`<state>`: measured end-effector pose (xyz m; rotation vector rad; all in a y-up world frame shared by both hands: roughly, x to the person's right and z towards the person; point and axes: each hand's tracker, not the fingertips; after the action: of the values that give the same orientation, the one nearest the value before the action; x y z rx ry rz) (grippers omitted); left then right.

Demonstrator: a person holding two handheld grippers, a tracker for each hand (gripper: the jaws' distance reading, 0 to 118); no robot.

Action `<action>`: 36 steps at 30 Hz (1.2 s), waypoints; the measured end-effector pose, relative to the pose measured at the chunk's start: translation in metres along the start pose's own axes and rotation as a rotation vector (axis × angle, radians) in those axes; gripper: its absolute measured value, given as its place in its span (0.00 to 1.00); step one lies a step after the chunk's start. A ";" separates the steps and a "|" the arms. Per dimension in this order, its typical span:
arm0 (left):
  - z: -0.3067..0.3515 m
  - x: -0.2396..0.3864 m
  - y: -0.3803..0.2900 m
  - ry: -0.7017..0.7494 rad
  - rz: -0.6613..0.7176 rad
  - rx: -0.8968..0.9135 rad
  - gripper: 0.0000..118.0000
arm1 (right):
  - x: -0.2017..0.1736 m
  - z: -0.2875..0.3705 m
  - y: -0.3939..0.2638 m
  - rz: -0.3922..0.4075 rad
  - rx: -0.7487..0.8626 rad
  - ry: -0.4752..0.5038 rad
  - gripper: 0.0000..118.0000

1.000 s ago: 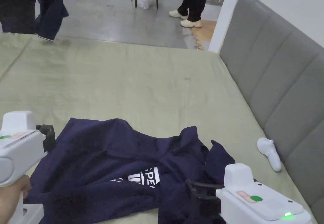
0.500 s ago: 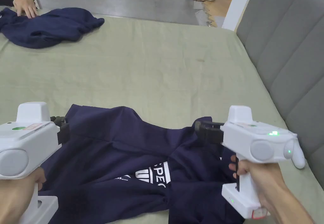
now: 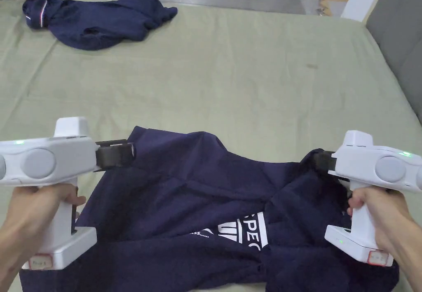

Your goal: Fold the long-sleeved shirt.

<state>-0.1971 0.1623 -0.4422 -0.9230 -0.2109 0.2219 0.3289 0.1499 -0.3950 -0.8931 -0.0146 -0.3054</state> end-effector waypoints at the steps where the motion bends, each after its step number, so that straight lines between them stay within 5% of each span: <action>1: -0.009 -0.007 0.007 -0.013 0.013 -0.033 0.91 | -0.001 0.003 0.000 -0.003 0.000 0.002 0.03; 4: -0.033 -0.018 0.014 -0.100 0.157 -0.209 0.84 | 0.002 -0.009 0.001 0.017 -0.008 -0.003 0.03; 5: -0.039 -0.023 0.013 -0.157 0.183 -0.203 0.72 | 0.004 -0.011 0.001 0.023 -0.009 -0.007 0.03; 6: -0.044 -0.026 0.012 -0.165 0.206 -0.205 0.57 | 0.015 -0.016 0.001 0.013 -0.039 -0.145 0.03; 9: -0.043 -0.024 0.005 -0.115 0.166 -0.181 0.48 | 0.002 -0.022 0.002 0.006 -0.045 -0.145 0.03; 10: -0.041 -0.026 0.006 -0.109 0.168 -0.185 0.43 | 0.013 -0.029 0.003 0.036 -0.005 -0.040 0.03; 12: -0.037 -0.022 0.001 -0.087 0.138 -0.179 0.19 | 0.010 -0.033 0.001 0.034 -0.005 -0.039 0.03; 14: -0.031 -0.023 -0.001 -0.112 0.140 -0.157 0.17 | 0.008 -0.023 -0.006 -0.055 -0.079 -0.047 0.03; 17: -0.018 -0.012 -0.006 -0.101 0.108 -0.092 0.14 | -0.004 -0.014 -0.002 -0.040 -0.029 -0.040 0.03; 21: 0.021 0.008 -0.006 -0.106 0.052 0.016 0.13 | -0.041 0.030 -0.003 0.041 0.126 -0.044 0.03; 22: 0.033 0.012 -0.004 -0.113 0.049 0.041 0.13 | -0.005 0.042 -0.002 0.038 0.155 -0.021 0.03; 36: 0.283 0.083 0.058 -0.173 -0.098 0.532 0.13 | -0.054 0.313 0.061 0.183 0.639 0.124 0.03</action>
<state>-0.2007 0.4347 -0.3163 -0.3645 -0.3364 0.2512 0.3290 0.4403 -0.2521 -0.2372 0.0803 -0.1659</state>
